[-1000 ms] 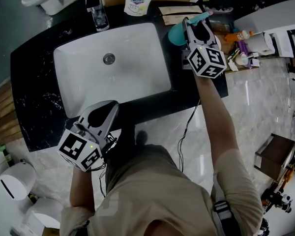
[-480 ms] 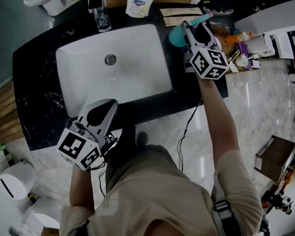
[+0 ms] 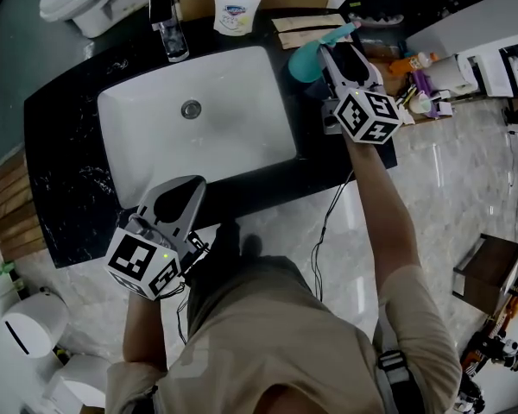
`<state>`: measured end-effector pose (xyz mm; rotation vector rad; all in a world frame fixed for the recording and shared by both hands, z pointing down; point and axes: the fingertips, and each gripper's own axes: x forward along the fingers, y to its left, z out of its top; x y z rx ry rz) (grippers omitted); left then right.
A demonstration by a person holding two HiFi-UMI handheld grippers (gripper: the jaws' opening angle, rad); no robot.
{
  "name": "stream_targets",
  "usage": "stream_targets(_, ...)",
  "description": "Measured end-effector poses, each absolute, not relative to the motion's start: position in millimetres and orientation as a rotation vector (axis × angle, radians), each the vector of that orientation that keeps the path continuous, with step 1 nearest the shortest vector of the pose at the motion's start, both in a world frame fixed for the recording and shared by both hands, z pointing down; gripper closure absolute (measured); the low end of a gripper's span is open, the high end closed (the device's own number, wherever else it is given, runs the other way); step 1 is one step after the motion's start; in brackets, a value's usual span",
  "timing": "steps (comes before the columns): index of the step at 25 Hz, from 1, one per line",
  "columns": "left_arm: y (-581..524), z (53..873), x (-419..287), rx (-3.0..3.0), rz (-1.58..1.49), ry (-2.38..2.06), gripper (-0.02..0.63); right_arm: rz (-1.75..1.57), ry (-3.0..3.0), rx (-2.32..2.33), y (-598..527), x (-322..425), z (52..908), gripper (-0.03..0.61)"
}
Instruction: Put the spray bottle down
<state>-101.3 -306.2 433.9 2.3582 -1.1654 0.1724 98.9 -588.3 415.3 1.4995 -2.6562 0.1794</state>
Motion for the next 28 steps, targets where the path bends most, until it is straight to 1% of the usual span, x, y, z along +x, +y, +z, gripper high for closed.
stream_targets(12, -321.2, 415.5, -114.8, 2.380, 0.141, -1.254, 0.603, 0.174, -2.603, 1.409, -571.7, 106.4, 405.3, 0.375)
stream_targets(13, -320.5, 414.8, -117.2, 2.379, 0.138, -1.264, 0.603, 0.180, -2.603, 1.397, -569.7, 104.4, 405.2, 0.428)
stream_targets(14, -319.6, 414.0, -119.2, 2.378, 0.136, -1.272, 0.603, 0.185, -2.604, 1.386, -567.8, 102.2, 404.7, 0.543)
stream_targets(20, -313.5, 412.8, -120.5, 2.388, 0.114, -1.260, 0.603, 0.190, -2.595, 1.297, -553.5, 86.7, 401.1, 0.554)
stream_targets(28, -306.8, 406.4, -109.4, 2.456, 0.104, -1.219, 0.603, 0.105, -2.625, 1.264, -537.1, 77.6, 381.2, 0.555)
